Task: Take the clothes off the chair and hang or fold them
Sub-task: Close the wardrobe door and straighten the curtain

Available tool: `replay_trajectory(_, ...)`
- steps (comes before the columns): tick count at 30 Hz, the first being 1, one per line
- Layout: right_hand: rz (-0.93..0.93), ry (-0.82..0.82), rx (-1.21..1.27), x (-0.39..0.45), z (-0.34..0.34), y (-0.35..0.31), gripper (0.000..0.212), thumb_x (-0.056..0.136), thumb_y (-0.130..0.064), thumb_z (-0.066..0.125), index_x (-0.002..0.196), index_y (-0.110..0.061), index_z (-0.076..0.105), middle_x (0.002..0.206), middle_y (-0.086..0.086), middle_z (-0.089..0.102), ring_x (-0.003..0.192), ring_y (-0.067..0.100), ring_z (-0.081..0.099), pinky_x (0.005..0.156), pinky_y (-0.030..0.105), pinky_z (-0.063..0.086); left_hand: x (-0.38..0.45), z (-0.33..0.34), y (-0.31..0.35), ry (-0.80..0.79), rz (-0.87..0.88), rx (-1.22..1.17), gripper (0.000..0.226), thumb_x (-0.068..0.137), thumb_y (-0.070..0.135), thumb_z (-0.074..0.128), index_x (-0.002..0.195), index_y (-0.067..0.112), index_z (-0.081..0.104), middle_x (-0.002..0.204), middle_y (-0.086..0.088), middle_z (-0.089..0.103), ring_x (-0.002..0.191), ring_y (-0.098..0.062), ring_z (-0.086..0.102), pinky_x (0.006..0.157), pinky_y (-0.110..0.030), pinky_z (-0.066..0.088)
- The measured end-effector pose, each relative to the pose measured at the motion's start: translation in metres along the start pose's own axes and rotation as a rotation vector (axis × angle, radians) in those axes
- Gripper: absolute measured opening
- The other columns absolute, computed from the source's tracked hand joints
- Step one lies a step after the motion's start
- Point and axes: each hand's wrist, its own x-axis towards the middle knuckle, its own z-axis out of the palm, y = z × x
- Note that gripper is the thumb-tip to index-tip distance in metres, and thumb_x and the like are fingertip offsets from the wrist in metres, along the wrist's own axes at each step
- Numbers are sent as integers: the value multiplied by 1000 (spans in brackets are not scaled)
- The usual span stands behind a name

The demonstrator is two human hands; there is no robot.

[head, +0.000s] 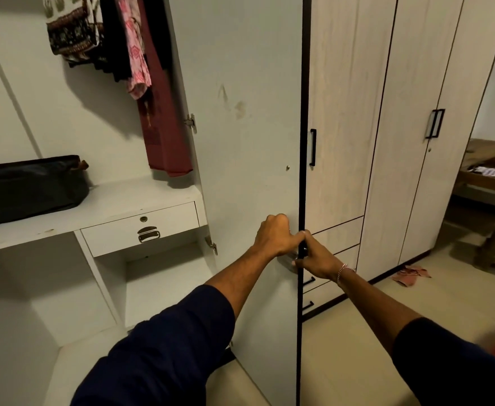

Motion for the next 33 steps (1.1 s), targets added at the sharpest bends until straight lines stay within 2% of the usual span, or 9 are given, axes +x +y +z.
replay_trajectory(4,-12,-68,128,-12,5,-13,83,91,-3,69,156,-22,20,156,8,37,144,31,36,109,44,42,-7,-8,0,118,-32,-27,54,88,59,63,63,17,42,61,0,46,59,-18,49,50,-25,35)
replay_trajectory(10,-49,-359,-135,-11,-15,-47,65,93,-17,69,150,-24,38,146,0,49,126,15,50,100,38,50,-24,-33,-15,143,-52,59,45,88,52,62,62,20,45,60,2,47,59,-18,51,54,-27,43)
replay_trajectory(13,-135,-297,-280,2,-14,-78,40,87,-25,76,125,-15,67,128,0,67,114,16,64,104,40,50,-37,-47,-26,165,-87,70,47,86,57,63,65,19,48,60,2,50,58,-17,52,52,-26,41)
replay_trajectory(17,-202,-156,-275,4,19,-98,22,73,-24,89,85,-16,72,85,-1,74,80,13,69,77,34,55,-56,-62,-47,167,-108,101,50,84,65,62,66,20,50,61,2,53,61,-17,58,56,-28,49)
replay_trajectory(22,-249,8,92,-10,61,-125,69,70,-2,88,116,-3,38,93,4,62,76,14,66,67,28,60,-79,-92,-84,152,-109,47,52,83,65,63,60,20,50,59,1,57,57,-18,60,53,-27,47)
replay_trajectory(25,-344,-20,-9,-10,92,-151,95,72,-11,89,141,-14,23,96,2,62,80,15,68,73,26,59,-97,-111,-113,143,-109,28,53,85,66,61,59,21,51,57,2,58,55,-17,60,52,-27,47)
replay_trajectory(28,-405,-33,-75,-5,123,-176,86,70,-20,91,132,-18,32,89,4,67,76,17,69,74,32,61,-118,-128,-145,250,-87,-53,45,83,61,66,83,16,63,74,0,68,64,-17,64,61,-34,58)
replay_trajectory(31,-410,-52,-83,3,156,-201,76,70,-26,92,120,-19,35,95,5,69,79,19,70,75,37,62,-133,-153,-167,452,-66,-273,42,90,35,70,124,13,59,104,-1,70,86,-12,64,73,-22,55)
replay_trajectory(33,-409,-63,-92,9,179,-220,76,70,-34,91,120,-19,36,94,2,68,80,19,69,76,39,61,-136,-176,-184,580,-71,-332,38,95,33,66,125,10,59,105,-2,71,91,-14,66,77,-23,56)
